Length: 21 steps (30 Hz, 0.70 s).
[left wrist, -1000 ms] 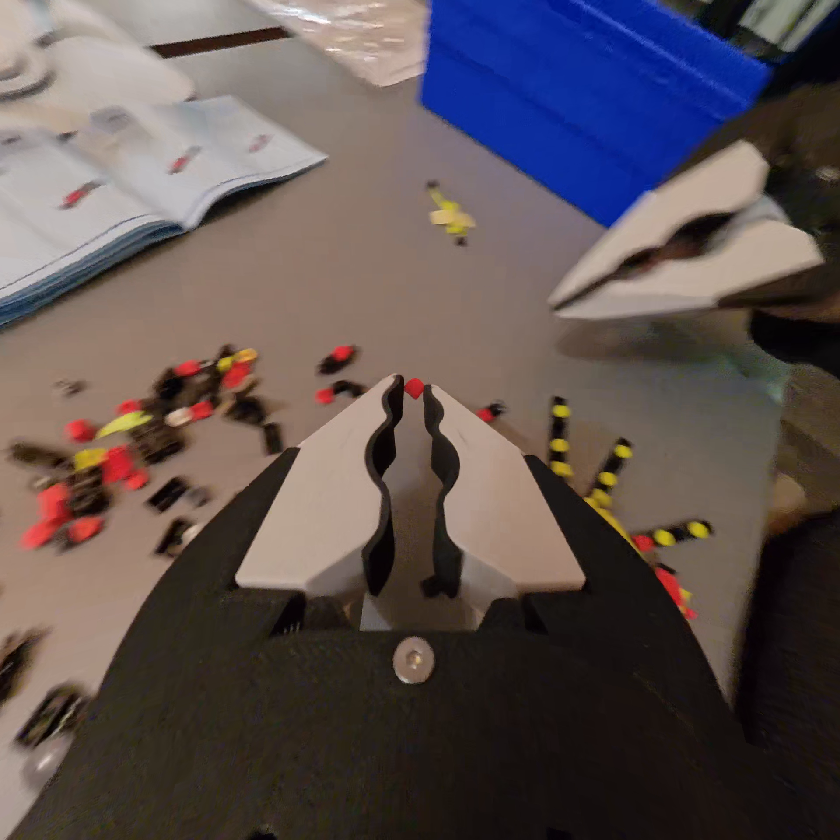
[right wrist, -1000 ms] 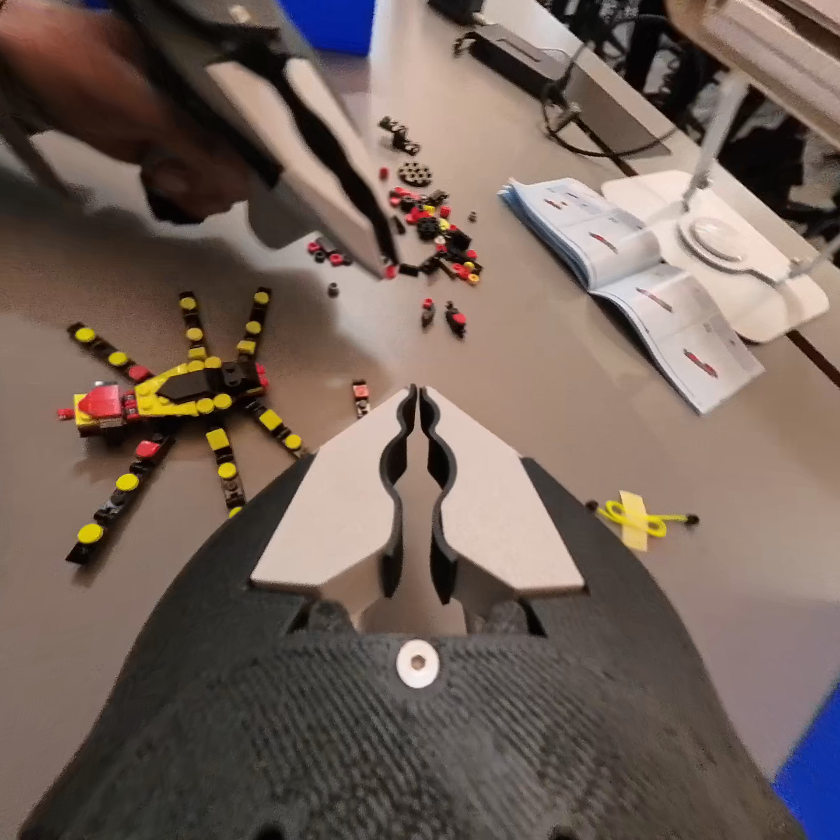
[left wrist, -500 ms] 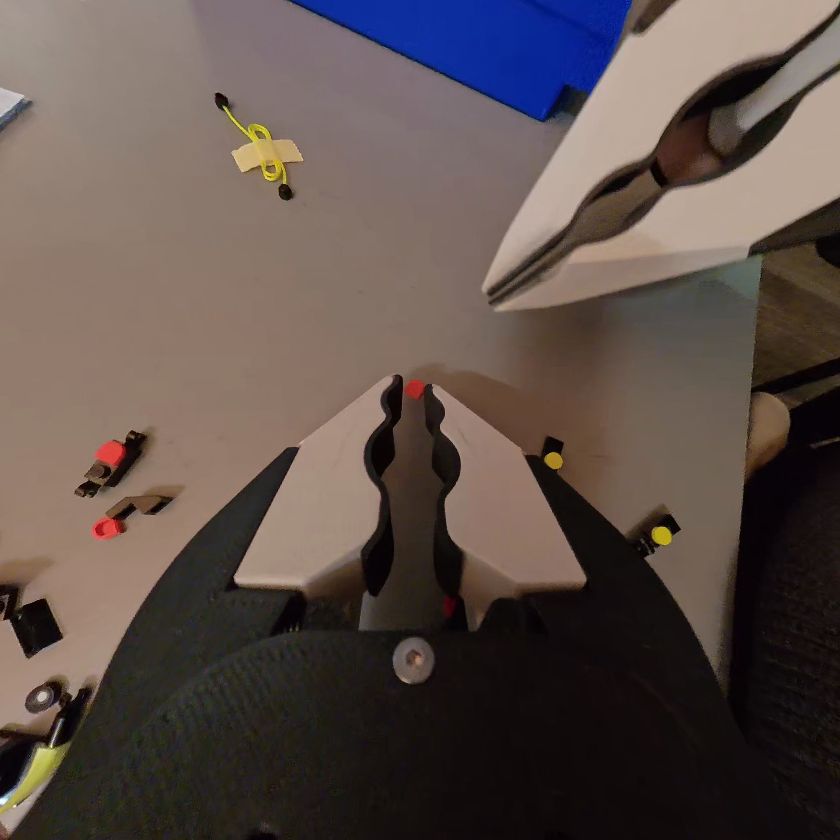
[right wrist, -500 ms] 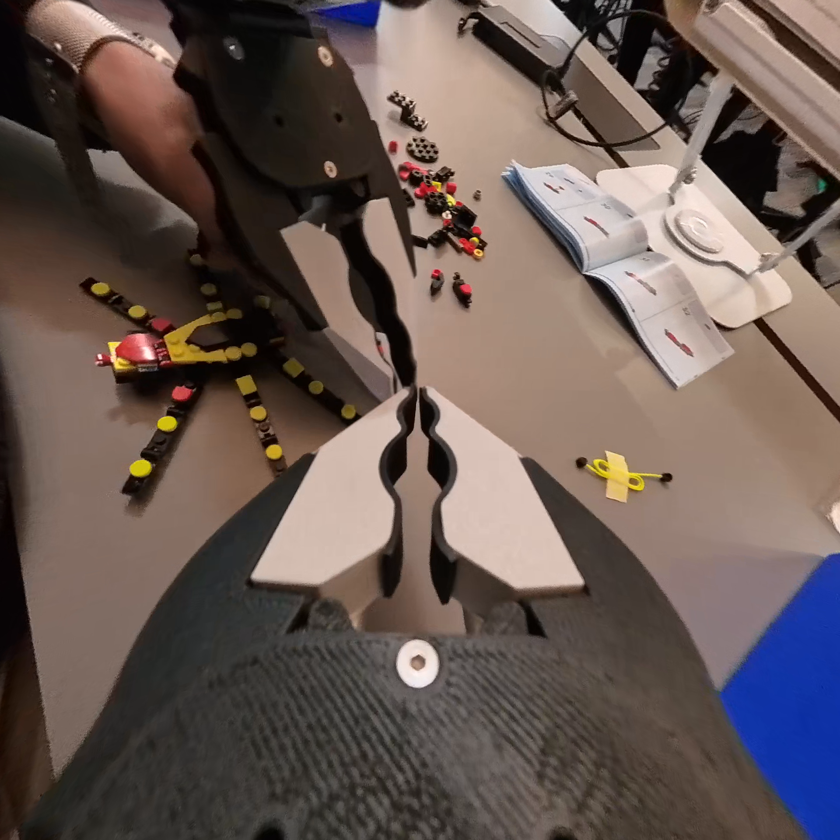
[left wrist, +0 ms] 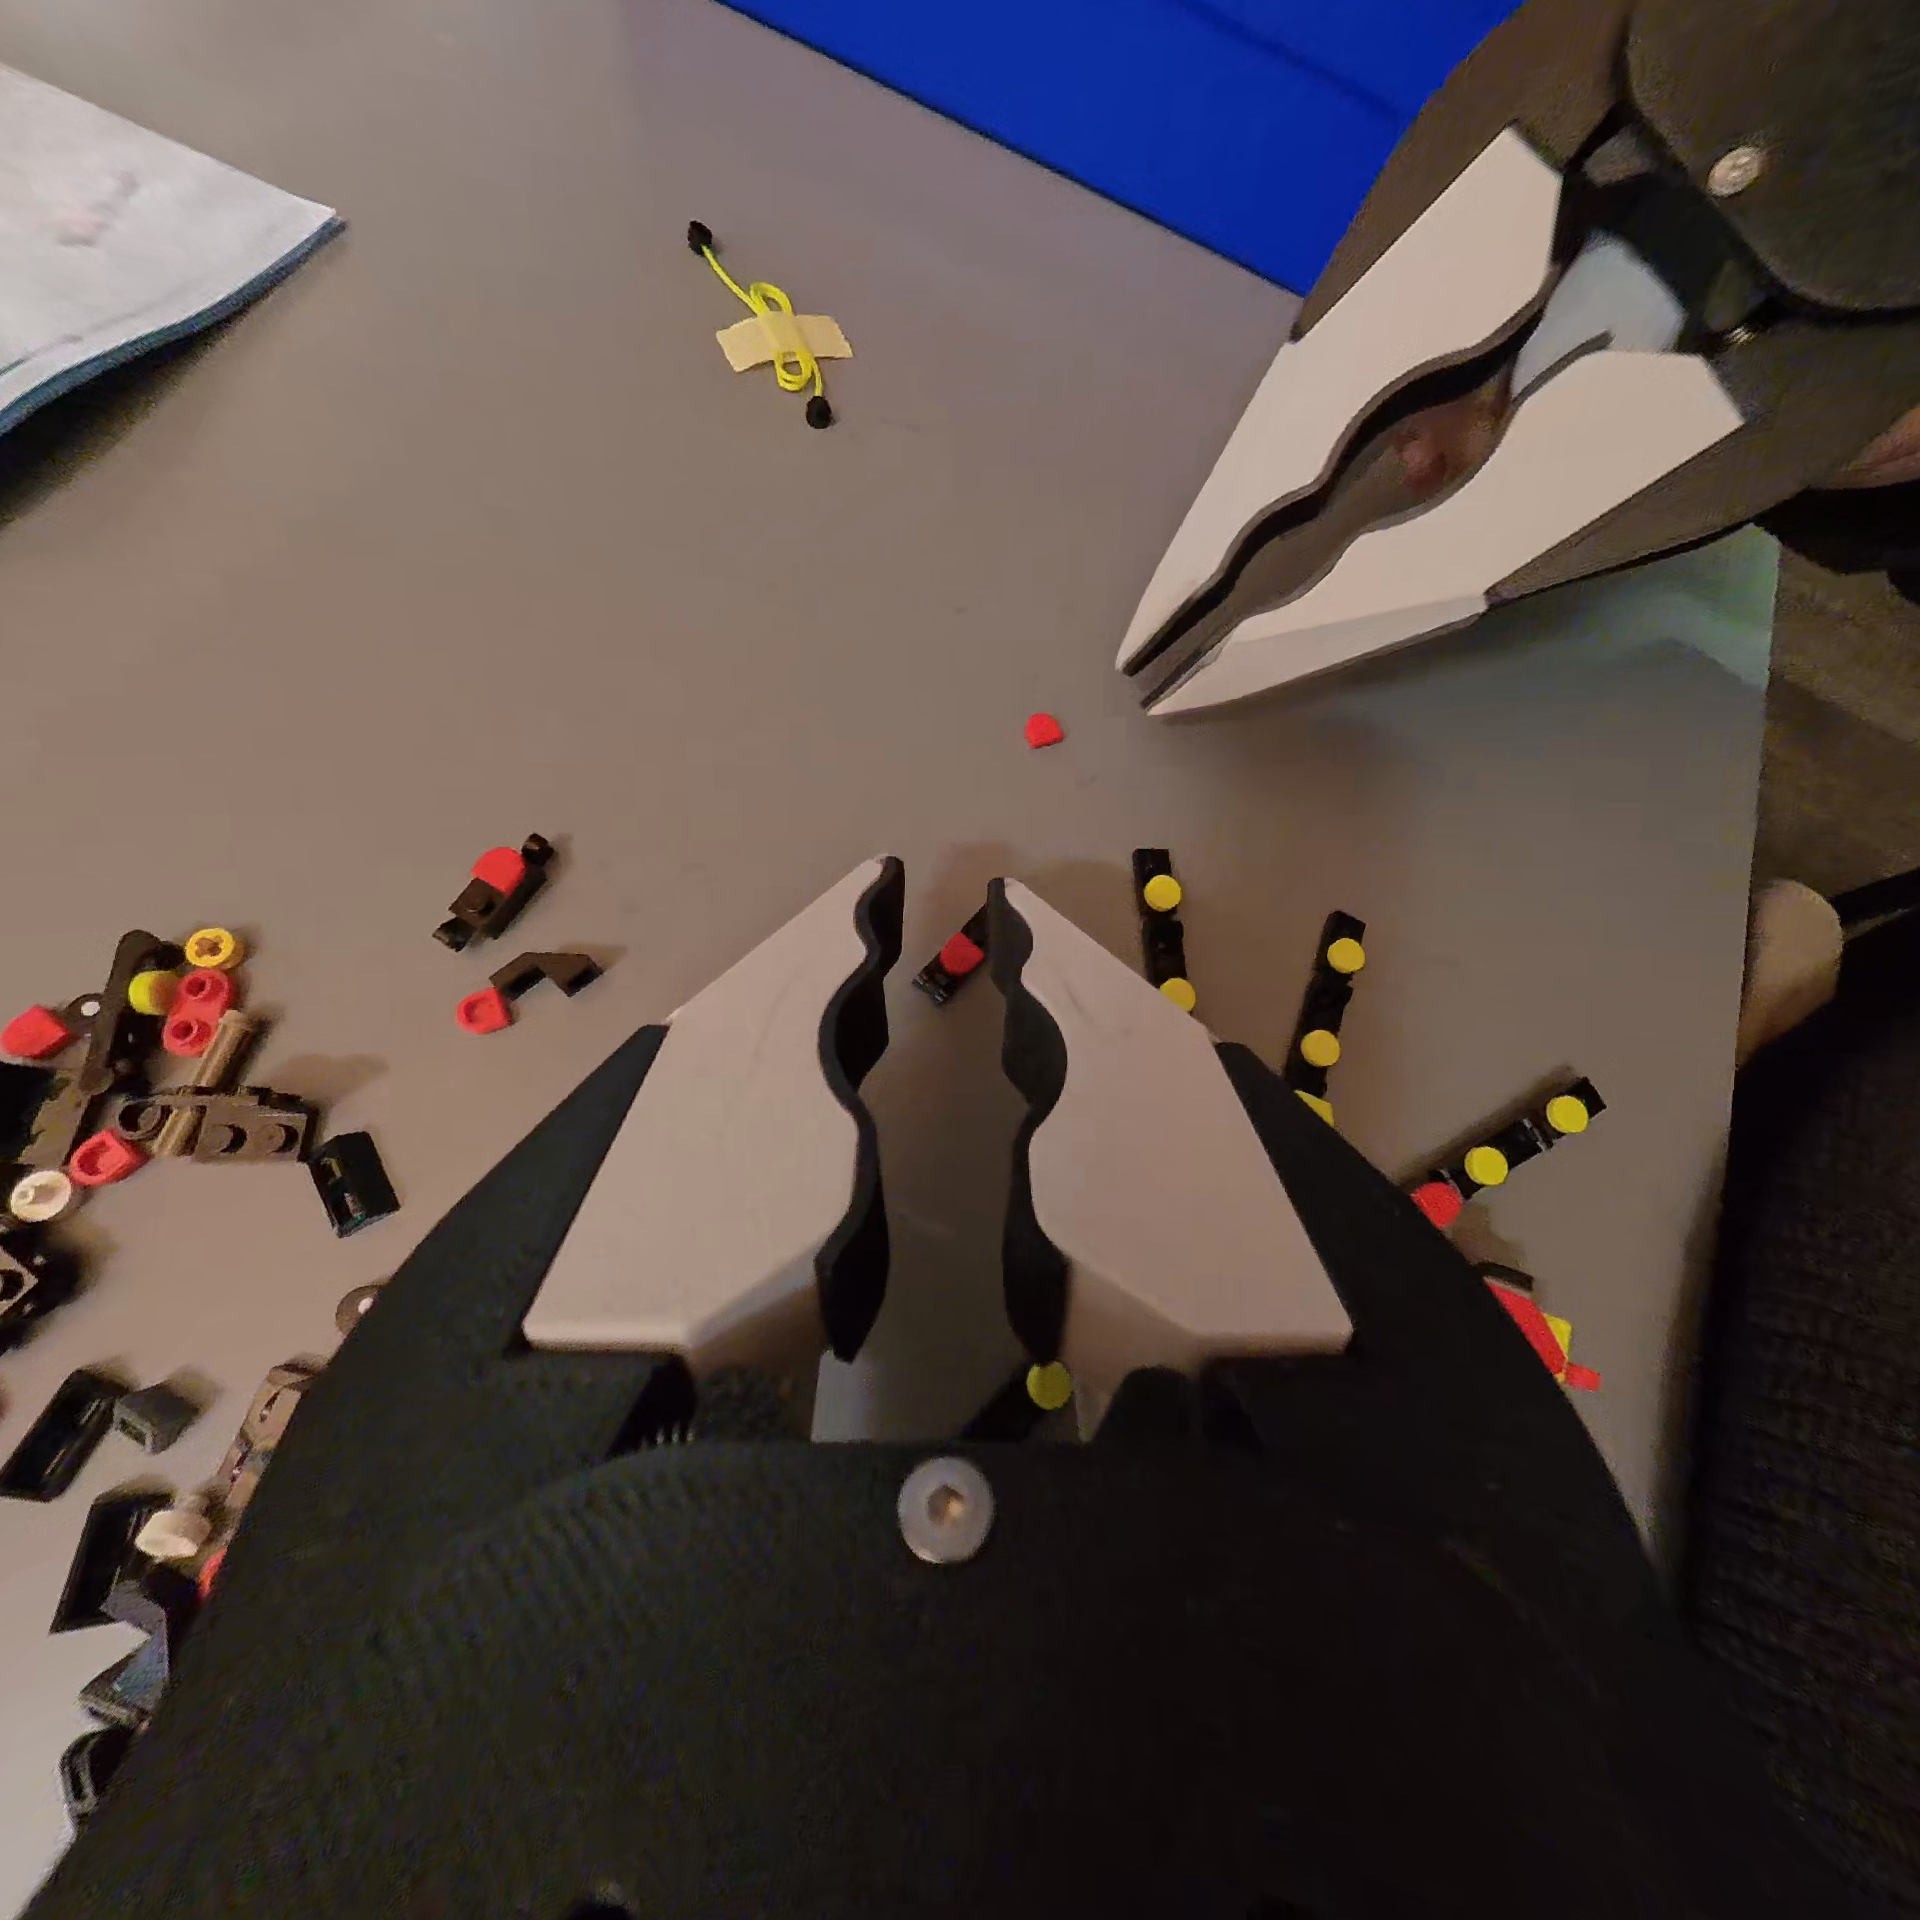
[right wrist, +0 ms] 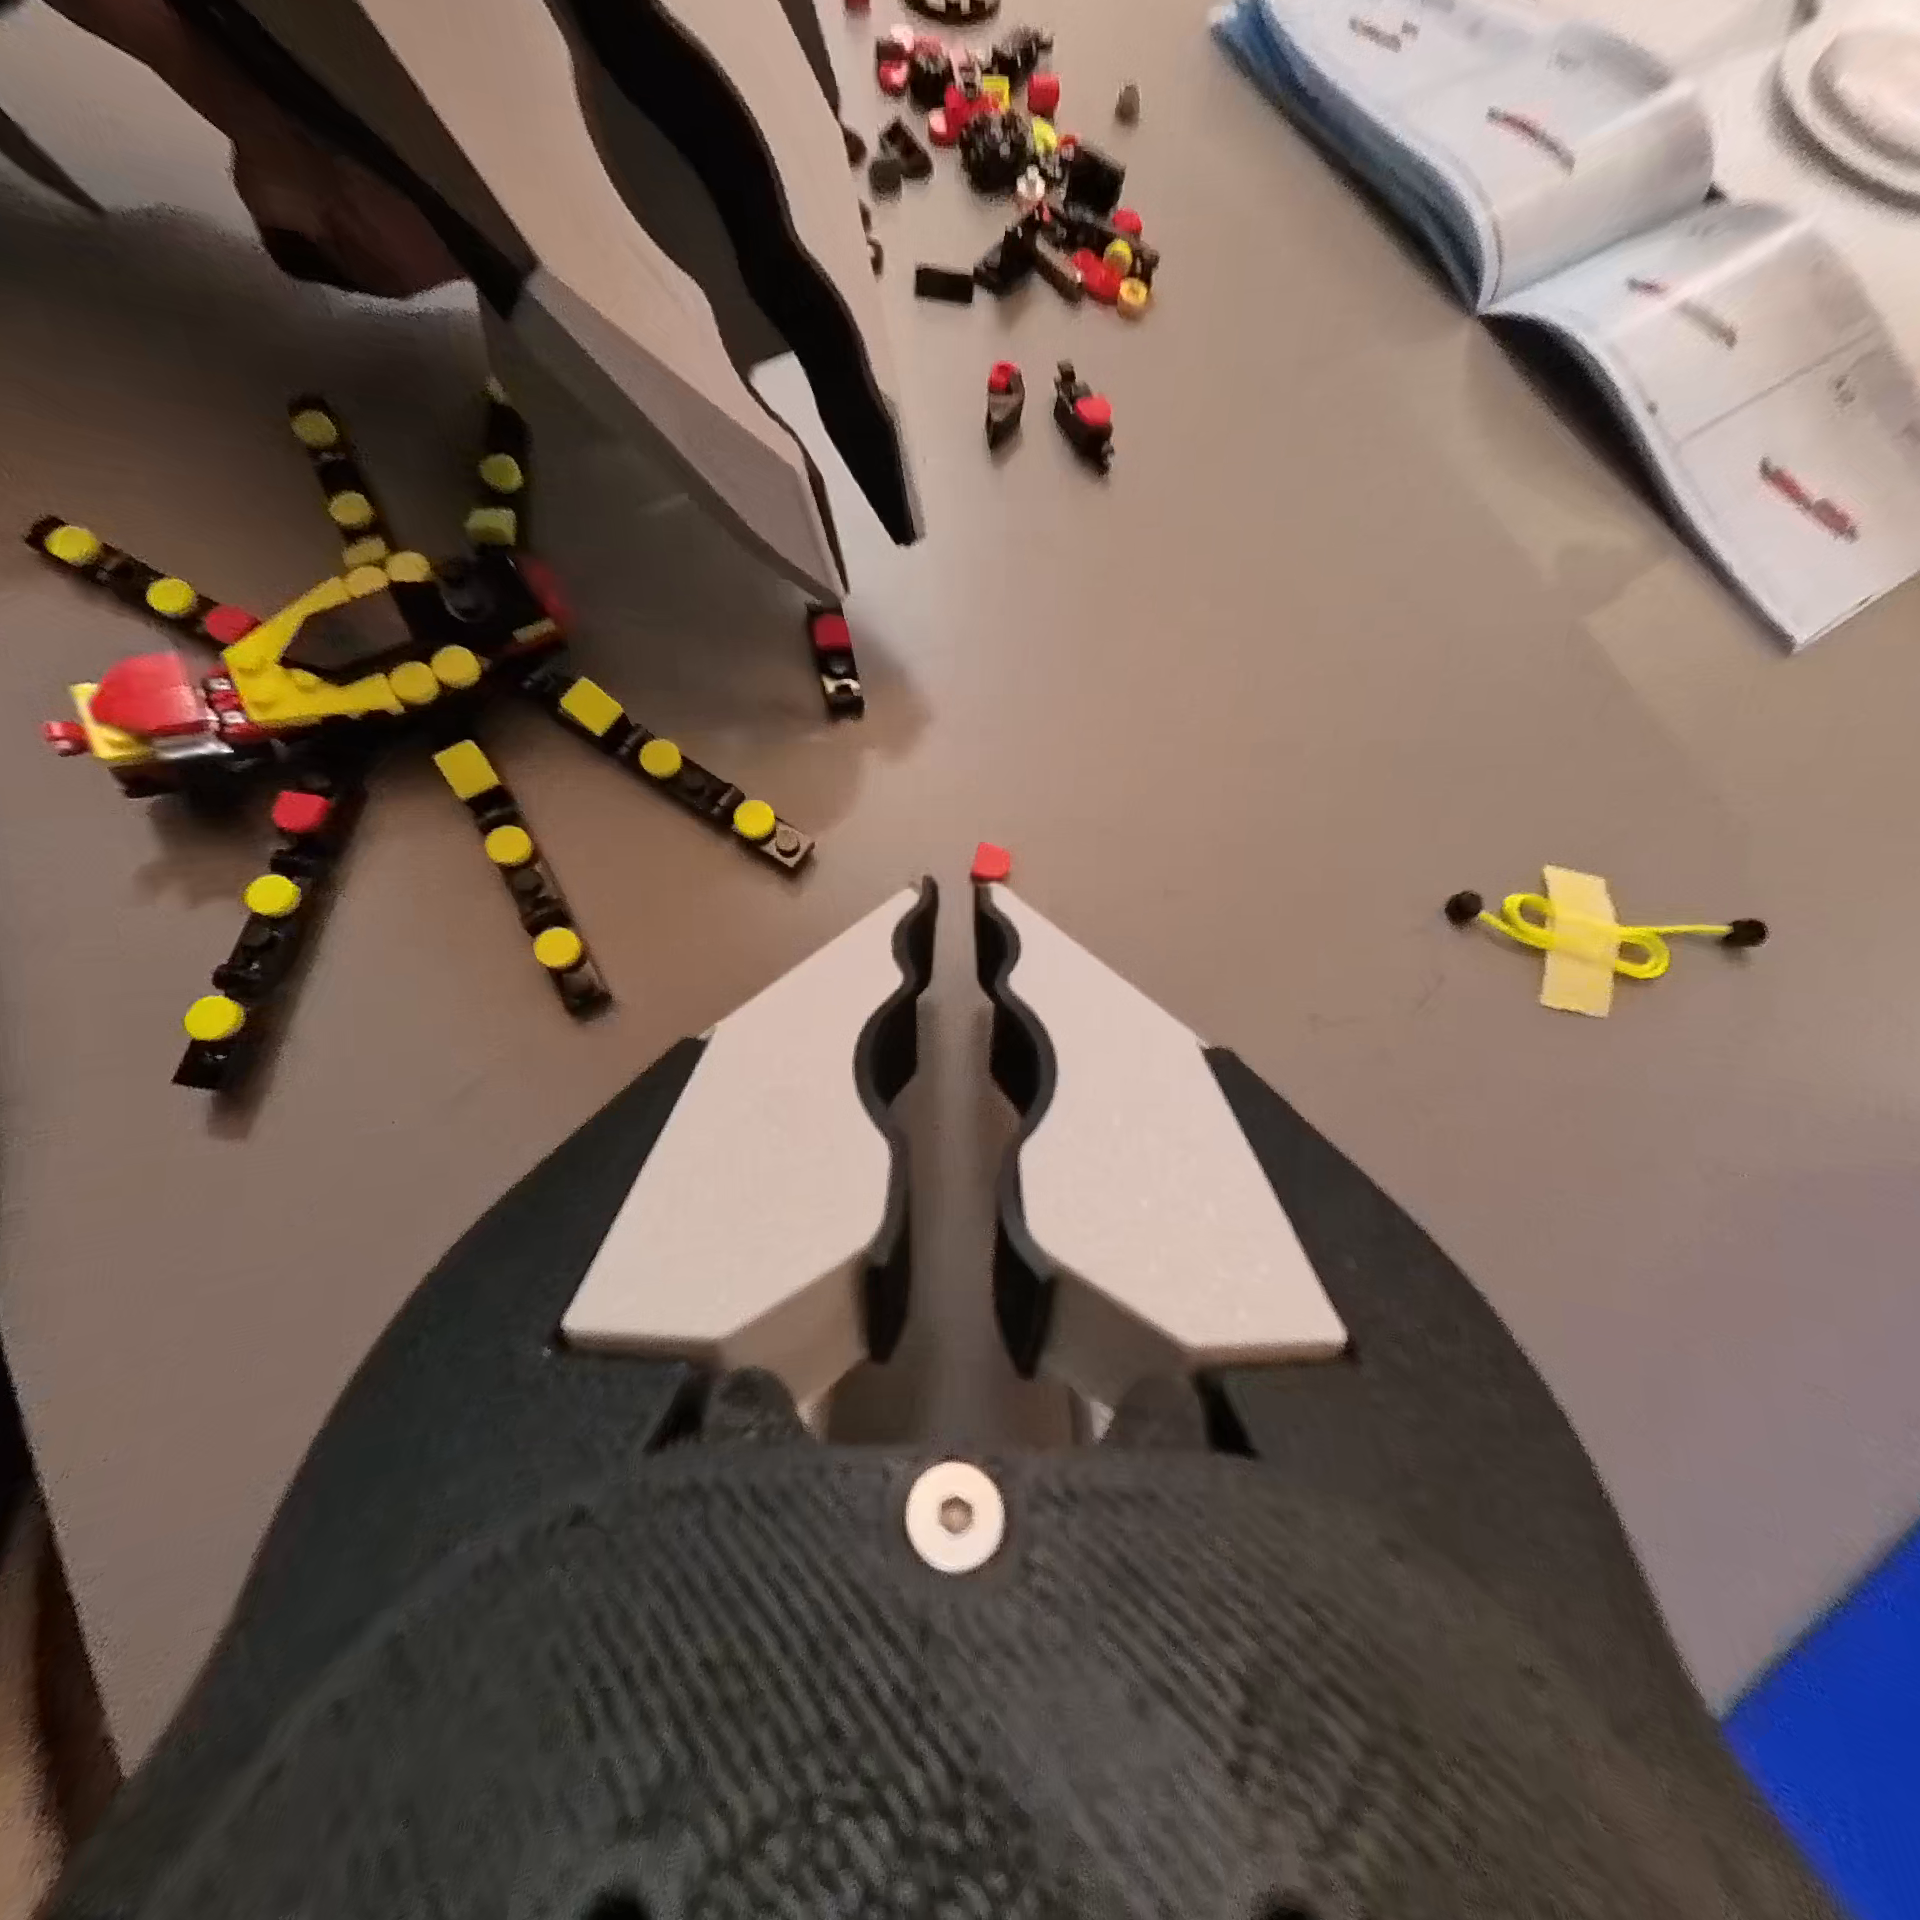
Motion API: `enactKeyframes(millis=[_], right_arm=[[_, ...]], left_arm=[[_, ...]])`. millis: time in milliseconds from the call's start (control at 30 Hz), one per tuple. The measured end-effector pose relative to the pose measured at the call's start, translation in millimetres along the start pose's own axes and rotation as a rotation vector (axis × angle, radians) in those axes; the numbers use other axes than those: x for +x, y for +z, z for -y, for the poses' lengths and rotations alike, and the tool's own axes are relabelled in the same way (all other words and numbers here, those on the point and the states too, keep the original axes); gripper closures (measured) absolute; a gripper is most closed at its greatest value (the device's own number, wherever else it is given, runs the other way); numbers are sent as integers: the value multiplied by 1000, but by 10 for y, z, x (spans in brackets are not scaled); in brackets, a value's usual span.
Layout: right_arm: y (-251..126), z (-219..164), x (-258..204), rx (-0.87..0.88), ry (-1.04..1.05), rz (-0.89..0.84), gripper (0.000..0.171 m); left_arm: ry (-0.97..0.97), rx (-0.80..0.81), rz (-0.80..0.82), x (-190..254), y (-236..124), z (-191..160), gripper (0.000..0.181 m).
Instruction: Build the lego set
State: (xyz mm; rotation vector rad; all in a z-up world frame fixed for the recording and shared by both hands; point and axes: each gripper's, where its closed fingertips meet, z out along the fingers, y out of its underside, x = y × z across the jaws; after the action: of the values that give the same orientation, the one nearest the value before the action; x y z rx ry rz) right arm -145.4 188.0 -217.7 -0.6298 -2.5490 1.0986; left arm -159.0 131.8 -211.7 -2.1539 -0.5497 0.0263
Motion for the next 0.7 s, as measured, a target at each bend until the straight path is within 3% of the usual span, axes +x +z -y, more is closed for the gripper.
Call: enactKeyframes(millis=[333,567,700], right_arm=[[185,-38,58,-20,42,24,154],[197,-8,-148,5,79,143,154],[153,30,-80,26,53,104,154]], left_arm=[[-12,-41,-2,-56,14,-96,167],[-17,-73,-8,-62,29,-155,167],[-8,-74,1,-62,29,-154,167]])
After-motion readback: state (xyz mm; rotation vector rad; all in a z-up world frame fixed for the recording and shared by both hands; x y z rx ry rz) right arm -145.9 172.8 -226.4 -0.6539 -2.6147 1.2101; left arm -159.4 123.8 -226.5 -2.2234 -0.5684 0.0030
